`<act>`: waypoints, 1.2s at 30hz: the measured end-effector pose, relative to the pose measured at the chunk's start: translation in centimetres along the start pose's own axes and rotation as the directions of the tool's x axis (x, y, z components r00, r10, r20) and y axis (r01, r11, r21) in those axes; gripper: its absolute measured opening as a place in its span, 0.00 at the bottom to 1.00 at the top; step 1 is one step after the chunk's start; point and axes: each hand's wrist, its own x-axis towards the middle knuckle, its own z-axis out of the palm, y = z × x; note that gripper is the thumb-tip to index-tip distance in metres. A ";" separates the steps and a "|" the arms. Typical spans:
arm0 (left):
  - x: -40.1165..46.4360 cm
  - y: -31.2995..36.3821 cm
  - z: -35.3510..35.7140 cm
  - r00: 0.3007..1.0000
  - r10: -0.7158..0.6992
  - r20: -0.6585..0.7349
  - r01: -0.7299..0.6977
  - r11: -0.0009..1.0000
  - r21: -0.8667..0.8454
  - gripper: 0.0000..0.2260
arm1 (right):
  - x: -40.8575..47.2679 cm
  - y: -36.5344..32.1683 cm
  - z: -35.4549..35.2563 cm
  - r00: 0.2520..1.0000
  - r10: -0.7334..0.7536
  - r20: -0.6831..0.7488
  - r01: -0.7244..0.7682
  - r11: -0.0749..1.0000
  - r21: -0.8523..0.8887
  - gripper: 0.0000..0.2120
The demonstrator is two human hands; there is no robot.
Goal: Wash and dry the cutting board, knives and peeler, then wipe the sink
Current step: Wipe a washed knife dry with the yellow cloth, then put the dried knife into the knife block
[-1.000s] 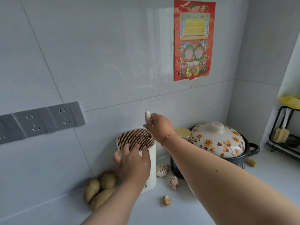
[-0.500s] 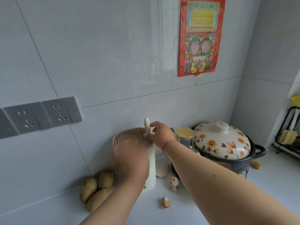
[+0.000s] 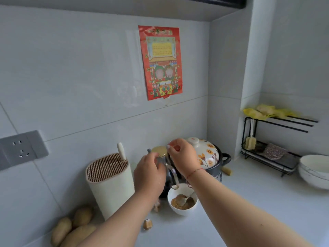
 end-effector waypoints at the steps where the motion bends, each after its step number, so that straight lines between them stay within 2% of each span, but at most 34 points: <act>1: -0.3 1.2 0.7 1.000 0.017 0.024 -0.017 1.000 -0.011 0.14 | -0.4 0.5 -1.4 0.999 0.011 -0.034 -0.012 1.000 -0.012 0.03; 6: -1.8 7.1 5.3 0.989 0.063 0.135 -0.049 0.993 -0.109 0.13 | -2.6 3.5 -8.5 0.980 0.086 -0.182 -0.088 0.996 -0.001 0.03; 9: -4.0 11.0 8.8 0.962 0.150 0.229 -0.101 0.972 -0.210 0.12 | -4.9 5.9 -13.5 0.946 0.146 -0.288 -0.153 0.988 -0.005 0.04; 11: -6.1 13.7 10.8 0.931 0.200 0.305 -0.127 0.962 -0.243 0.12 | -6.7 7.2 -16.6 0.921 0.183 -0.345 -0.200 0.980 -0.012 0.07; 13: -8.7 16.5 12.7 0.890 0.229 0.395 -0.128 0.955 -0.267 0.12 | -8.5 8.8 -20.2 0.886 0.218 -0.409 -0.247 0.969 -0.019 0.05; 15: -12.2 19.9 15.2 0.825 0.288 0.486 -0.163 0.945 -0.284 0.14 | -11.2 10.8 -24.8 0.833 0.244 -0.497 -0.298 0.954 -0.031 0.04; 18: -14.8 21.9 16.9 0.775 0.317 0.547 -0.166 0.937 -0.308 0.13 | -13.8 12.1 -28.0 0.815 0.258 -0.519 -0.362 0.926 -0.108 0.05; 20: -17.1 23.5 18.5 0.725 0.327 0.606 -0.155 0.935 -0.319 0.12 | -16.5 14.3 -30.7 0.784 0.300 -0.544 -0.465 0.864 -0.194 0.06; 23: -20.6 25.9 20.5 0.638 0.351 0.686 -0.172 0.933 -0.317 0.10 | -21.4 18.7 -34.7 0.678 0.398 -0.617 -0.652 0.713 -0.258 0.08; 25: -22.4 27.0 21.6 0.586 0.362 0.725 -0.179 0.931 -0.319 0.08 | -24.7 21.5 -36.3 0.597 0.508 -0.621 -0.778 0.557 -0.292 0.16; 27: -24.2 28.1 22.5 0.545 0.372 0.752 -0.187 0.927 -0.324 0.06 | -27.9 24.1 -36.9 0.524 0.667 -0.530 -0.851 0.381 -0.362 0.27; 28: -24.8 28.5 22.8 0.529 0.376 0.761 -0.193 0.926 -0.324 0.05 | -29.1 24.9 -36.8 0.506 0.728 -0.462 -0.856 0.356 -0.375 0.32; 30: -26.1 29.3 23.4 0.503 0.375 0.779 -0.188 0.927 -0.324 0.05 | -31.0 26.2 -36.3 0.526 0.757 -0.388 -0.838 0.384 -0.387 0.33; 34: -28.5 30.9 24.5 0.468 0.346 0.813 -0.161 0.938 -0.306 0.08 | -32.9 27.0 -36.9 0.628 0.679 -0.380 -0.762 0.440 -0.475 0.18; 36: -30.0 32.0 24.9 0.461 0.340 0.820 -0.148 0.940 -0.307 0.07 | -33.9 27.2 -38.3 0.616 0.672 -0.412 -0.788 0.513 -0.342 0.17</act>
